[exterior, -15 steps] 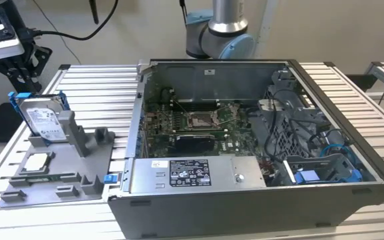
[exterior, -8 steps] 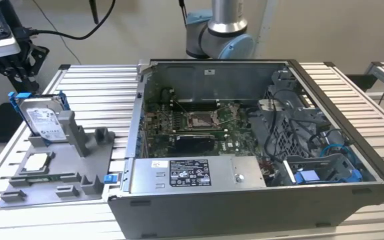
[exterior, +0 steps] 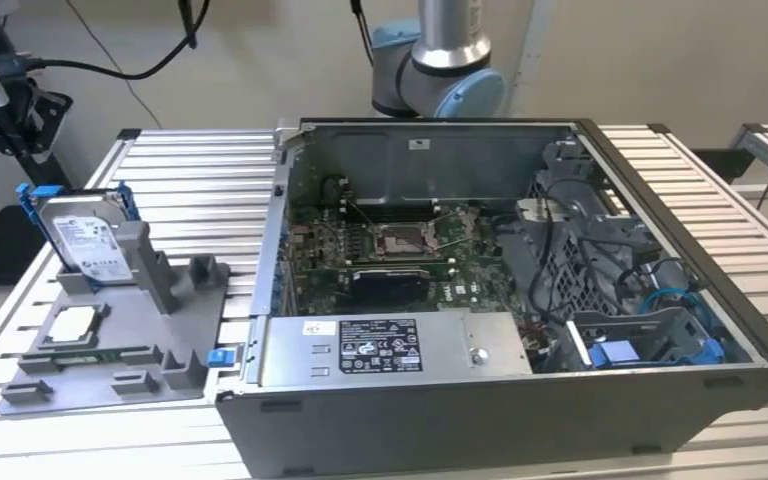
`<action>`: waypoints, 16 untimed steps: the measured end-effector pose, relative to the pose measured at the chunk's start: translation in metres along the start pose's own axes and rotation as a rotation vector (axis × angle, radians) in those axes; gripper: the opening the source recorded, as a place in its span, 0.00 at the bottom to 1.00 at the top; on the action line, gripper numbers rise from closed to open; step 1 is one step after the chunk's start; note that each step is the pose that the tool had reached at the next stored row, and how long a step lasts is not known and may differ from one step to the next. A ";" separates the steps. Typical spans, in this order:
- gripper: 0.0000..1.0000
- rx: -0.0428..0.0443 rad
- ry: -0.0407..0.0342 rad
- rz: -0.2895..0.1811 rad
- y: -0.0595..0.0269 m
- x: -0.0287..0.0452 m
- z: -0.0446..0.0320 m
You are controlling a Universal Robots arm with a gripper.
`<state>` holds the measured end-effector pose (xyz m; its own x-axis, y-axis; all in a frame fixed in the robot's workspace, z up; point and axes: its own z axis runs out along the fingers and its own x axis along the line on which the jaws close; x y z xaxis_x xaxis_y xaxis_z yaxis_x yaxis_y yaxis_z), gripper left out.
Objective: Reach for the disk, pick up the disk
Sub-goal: 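Reach for the disk, then pick up the disk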
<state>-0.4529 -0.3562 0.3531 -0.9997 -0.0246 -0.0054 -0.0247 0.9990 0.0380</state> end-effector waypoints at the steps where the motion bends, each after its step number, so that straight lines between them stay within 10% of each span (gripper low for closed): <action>1: 0.00 -0.0001 0.0001 -0.004 0.0001 0.0007 0.0001; 16: 0.00 -0.0003 0.0013 -0.041 0.0059 0.0056 0.0005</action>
<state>-0.4586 -0.3505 0.3528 -0.9979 -0.0651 -0.0057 -0.0653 0.9971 0.0381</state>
